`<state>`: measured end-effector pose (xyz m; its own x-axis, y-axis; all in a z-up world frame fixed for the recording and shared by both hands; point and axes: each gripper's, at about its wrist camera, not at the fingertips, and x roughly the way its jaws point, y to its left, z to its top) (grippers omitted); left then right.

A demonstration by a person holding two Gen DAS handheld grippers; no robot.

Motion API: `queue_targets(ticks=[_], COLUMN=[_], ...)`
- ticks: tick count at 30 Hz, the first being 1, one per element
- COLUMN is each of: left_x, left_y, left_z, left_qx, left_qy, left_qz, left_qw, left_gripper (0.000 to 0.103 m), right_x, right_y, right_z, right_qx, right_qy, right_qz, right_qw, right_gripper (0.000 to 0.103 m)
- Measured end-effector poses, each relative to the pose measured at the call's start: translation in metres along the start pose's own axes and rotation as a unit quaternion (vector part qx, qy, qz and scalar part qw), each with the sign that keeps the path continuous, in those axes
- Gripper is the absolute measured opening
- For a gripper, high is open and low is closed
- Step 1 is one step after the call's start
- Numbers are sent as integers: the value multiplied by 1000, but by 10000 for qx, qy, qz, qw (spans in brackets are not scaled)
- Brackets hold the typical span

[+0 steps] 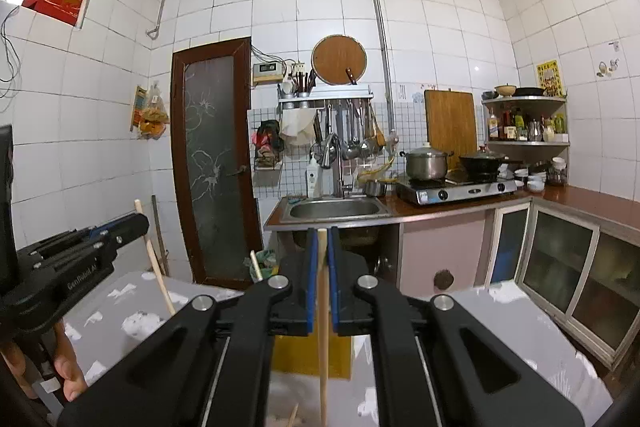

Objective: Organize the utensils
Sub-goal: 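Lift both chopsticks and carry them above the yellow caddy, then open both tools to release the chopsticks into the caddy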

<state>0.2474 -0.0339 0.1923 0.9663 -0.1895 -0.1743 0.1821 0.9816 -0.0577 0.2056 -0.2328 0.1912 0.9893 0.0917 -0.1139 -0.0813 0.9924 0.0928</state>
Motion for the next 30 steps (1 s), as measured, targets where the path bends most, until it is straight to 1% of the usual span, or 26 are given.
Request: queue_targets(ticks=[4,8,11,15,19,22,25,28,30], left_x=[17,40,57,79,99,115,129,144,154], left_y=[-7,-13,-18,-17,-14,-14,-9,-4,0], left_z=[24,43,52,56,50,42,32,15,-1], left_qx=[85,84,119,-29,-87,2,-42,-99,-122], left_qy=[-237,-394,-518,-548,-490,-463,-336,-106,129], left_qz=[70,74,110,63,1,34,7,-39,-43], left_qw=[9997,9992,9985,9985,9988,9989,9994,9999,9998], left_gripper=[4,4,4,4,4,4,4,4,4], right_x=[22,38,53,71,89,107,123,138,147], right_y=[-5,-2,-1,-1,-2,-6,-9,-11,-13], right_z=[23,47,61,67,61,50,38,22,9], right_qx=[204,98,91,27,18,53,61,53,73], right_qy=[-79,-312,-434,-556,-577,-498,-342,-161,-35], right_qz=[86,5,-23,-52,-76,-80,-76,-71,-75], right_qw=[9997,9995,9990,9984,9983,9987,9994,9998,9999], right_gripper=[5,5,5,5,5,5,5,5,5])
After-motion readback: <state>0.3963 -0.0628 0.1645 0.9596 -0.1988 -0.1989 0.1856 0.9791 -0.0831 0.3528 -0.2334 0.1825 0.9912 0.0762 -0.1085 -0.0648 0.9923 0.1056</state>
